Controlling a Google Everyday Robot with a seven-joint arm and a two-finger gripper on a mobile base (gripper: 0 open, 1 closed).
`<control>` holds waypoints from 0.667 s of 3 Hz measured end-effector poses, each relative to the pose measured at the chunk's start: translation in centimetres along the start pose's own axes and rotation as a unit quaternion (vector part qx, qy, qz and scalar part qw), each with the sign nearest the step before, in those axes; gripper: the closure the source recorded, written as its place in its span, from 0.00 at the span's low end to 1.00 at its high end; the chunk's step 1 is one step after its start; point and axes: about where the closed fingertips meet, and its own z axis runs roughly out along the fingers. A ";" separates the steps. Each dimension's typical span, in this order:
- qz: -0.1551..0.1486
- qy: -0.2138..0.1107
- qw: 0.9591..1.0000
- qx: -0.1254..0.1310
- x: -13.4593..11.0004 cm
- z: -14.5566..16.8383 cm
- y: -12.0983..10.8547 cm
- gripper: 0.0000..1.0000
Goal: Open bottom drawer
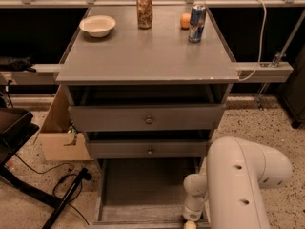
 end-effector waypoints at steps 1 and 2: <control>-0.006 -0.023 0.997 0.076 0.4 -4.1 1.1 0.00; -0.033 -0.038 0.982 0.179 1.2 -10.2 2.3 0.00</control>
Offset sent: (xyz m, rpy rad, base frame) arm -0.1213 -0.0493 0.2115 0.0623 -0.4844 0.1606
